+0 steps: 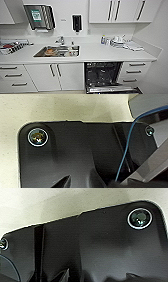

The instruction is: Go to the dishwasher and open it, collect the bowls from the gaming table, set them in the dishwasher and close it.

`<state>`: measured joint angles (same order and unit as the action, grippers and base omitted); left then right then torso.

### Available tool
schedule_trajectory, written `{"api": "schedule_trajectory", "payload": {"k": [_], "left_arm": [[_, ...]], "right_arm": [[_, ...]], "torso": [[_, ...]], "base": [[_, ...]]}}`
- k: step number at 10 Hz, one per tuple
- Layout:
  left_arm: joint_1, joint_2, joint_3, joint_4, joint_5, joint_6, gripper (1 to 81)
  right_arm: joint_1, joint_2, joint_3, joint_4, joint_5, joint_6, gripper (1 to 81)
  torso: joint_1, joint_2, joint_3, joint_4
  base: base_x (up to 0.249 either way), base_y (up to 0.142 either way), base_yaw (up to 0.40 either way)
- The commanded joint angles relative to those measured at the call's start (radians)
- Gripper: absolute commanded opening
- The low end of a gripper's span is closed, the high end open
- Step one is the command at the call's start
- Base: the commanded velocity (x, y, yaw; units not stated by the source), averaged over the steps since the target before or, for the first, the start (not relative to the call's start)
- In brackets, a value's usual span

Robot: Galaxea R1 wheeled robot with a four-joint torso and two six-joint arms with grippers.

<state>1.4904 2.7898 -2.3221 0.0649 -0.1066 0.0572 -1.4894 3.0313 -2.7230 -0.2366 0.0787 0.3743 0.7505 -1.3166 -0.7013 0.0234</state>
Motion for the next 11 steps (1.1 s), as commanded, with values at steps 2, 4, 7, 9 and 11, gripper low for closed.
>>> {"api": "schedule_trajectory", "payload": {"k": [2, 4, 7, 9, 11], "left_arm": [[-0.037, -0.01, -0.005, 0.015, 0.051, 0.01, 81.1], [-0.037, -0.01, -0.005, 0.015, 0.051, 0.01, 81.1], [-0.034, -0.01, -0.005, 0.015, 0.051, 0.01, 81.1], [-0.029, -0.01, -0.005, 0.015, 0.05, 0.01, 81.1], [-0.029, -0.008, -0.005, 0.015, 0.05, 0.01, 81.1]], "right_arm": [[0.002, -0.05, 0.132, -0.036, -0.025, -0.003, 81.1], [-0.007, -0.131, 0.272, -0.033, 0.001, -0.001, 81.1], [-0.007, -0.148, 0.306, -0.035, 0.001, -0.001, 81.1], [-0.007, -0.148, 0.307, -0.038, 0.0, -0.001, 81.1], [-0.007, -0.145, 0.309, -0.049, 0.001, -0.003, 81.1]], "torso": [[-0.085, 0.132, 0.0, 0.0], [-0.124, 0.193, 0.107, 0.0], [-0.18, 0.278, 0.19, 0.0], [-0.223, 0.345, 0.244, 0.0], [-0.261, 0.401, 0.205, 0.0]], "base": [[0.0, 0.0, 0.0], [0.0, 0.0, 0.0], [0.0, 0.0, 0.0], [0.0, 0.0, 0.0], [0.0, 0.0, 0.0]]}}
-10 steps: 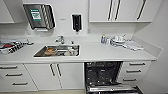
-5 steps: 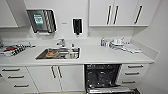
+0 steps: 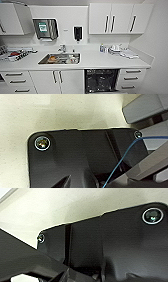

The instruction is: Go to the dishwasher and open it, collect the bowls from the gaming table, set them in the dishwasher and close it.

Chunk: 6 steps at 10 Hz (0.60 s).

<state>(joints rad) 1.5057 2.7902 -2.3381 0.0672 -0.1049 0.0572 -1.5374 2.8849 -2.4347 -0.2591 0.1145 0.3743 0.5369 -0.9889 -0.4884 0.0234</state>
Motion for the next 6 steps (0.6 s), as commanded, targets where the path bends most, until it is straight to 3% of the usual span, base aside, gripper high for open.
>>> {"api": "schedule_trajectory", "payload": {"k": [1, 6], "left_arm": [[-0.043, -0.006, 0.011, 0.014, 0.048, 0.01, 81.1], [-0.041, 0.025, -0.04, 0.014, 0.05, 0.01, 81.1]], "right_arm": [[0.039, 0.006, 0.02, -0.028, -0.036, -0.003, 81.1], [0.038, 0.015, 0.011, -0.025, -0.036, -0.001, 81.1]], "torso": [[-0.064, 0.099, 0.0, 0.0], [-0.172, 0.265, 0.006, 0.0]], "base": [[0.0, 0.0, 0.0], [0.0, 0.0, 0.0]]}}
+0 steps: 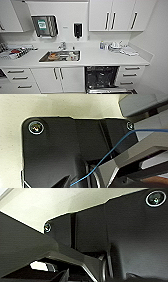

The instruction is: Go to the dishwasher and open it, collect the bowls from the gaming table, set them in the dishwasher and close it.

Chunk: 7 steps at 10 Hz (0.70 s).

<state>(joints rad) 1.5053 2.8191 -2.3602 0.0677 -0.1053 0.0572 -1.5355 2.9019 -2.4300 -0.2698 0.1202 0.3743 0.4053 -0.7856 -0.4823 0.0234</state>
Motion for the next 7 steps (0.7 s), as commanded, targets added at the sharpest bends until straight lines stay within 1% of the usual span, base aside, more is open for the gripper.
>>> {"api": "schedule_trajectory", "payload": {"k": [1, 2, 3, 5, 7], "left_arm": [[-0.041, 0.002, -0.03, 0.014, 0.05, 0.01, 81.1], [-0.041, 0.005, -0.034, 0.014, 0.05, 0.01, 81.1], [-0.041, 0.005, -0.034, 0.014, 0.05, 0.01, 81.1], [-0.041, 0.007, -0.034, 0.014, 0.05, 0.01, 81.1], [-0.041, 0.007, -0.034, 0.014, 0.05, 0.012, 81.1]], "right_arm": [[0.037, 0.001, 0.003, -0.014, -0.042, -0.001, 81.1], [0.038, 0.001, 0.003, -0.017, -0.042, -0.001, 81.1], [0.04, 0.001, 0.003, -0.017, -0.042, -0.001, 81.1], [0.041, 0.001, 0.006, -0.019, -0.044, -0.001, 81.1], [0.039, 0.001, 0.006, -0.02, -0.044, -0.001, 81.1]], "torso": [[-0.063, 0.098, 0.0, 0.0], [-0.085, 0.132, 0.0, 0.0], [-0.108, 0.167, 0.062, 0.0], [-0.145, 0.224, 0.086, 0.0], [-0.182, 0.282, 0.126, 0.0]], "base": [[0.0, 0.0, 0.0], [0.0, 0.0, 0.0], [0.0, 0.0, 0.0], [0.0, 0.0, 0.0], [0.0, 0.0, 0.0]]}}
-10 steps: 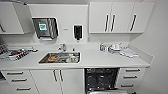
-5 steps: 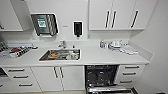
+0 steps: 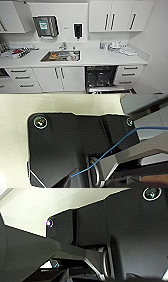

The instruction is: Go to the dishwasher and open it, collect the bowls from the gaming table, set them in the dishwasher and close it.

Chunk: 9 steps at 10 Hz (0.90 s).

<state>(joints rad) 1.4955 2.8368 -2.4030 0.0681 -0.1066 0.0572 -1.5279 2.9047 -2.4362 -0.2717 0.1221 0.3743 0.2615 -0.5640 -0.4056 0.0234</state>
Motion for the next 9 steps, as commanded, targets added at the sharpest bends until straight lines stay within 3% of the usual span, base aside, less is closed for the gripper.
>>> {"api": "schedule_trajectory", "payload": {"k": [1, 5, 6, 8, 9], "left_arm": [[-0.031, -0.009, 0.008, 0.013, 0.051, 0.01, 81.1], [-0.031, -0.009, 0.008, 0.013, 0.051, 0.01, 81.1], [-0.031, -0.008, 0.008, 0.013, 0.051, 0.01, 81.1], [-0.031, -0.008, 0.008, 0.013, 0.051, 0.01, 81.1], [-0.031, -0.008, 0.008, 0.013, 0.051, 0.01, 81.1]], "right_arm": [[0.031, -0.002, 0.01, -0.017, -0.044, -0.001, 81.1], [0.034, 0.0, 0.01, -0.018, -0.045, -0.001, 81.1], [0.034, 0.0, 0.01, -0.018, -0.044, -0.001, 81.1], [0.034, 0.0, 0.01, -0.018, -0.045, -0.001, 81.1], [0.034, 0.001, 0.01, -0.018, -0.044, -0.001, 81.1]], "torso": [[-0.063, 0.098, 0.076, 0.0], [-0.154, 0.237, 0.172, 0.0], [-0.177, 0.27, 0.123, 0.0], [-0.219, 0.333, 0.137, 0.0], [-0.177, 0.268, 0.14, 0.0]], "base": [[0.0, 0.0, 0.0], [0.0, 0.0, 0.0], [0.0, 0.0, 0.0], [0.0, 0.0, 0.0], [0.0, 0.0, 0.0]]}}
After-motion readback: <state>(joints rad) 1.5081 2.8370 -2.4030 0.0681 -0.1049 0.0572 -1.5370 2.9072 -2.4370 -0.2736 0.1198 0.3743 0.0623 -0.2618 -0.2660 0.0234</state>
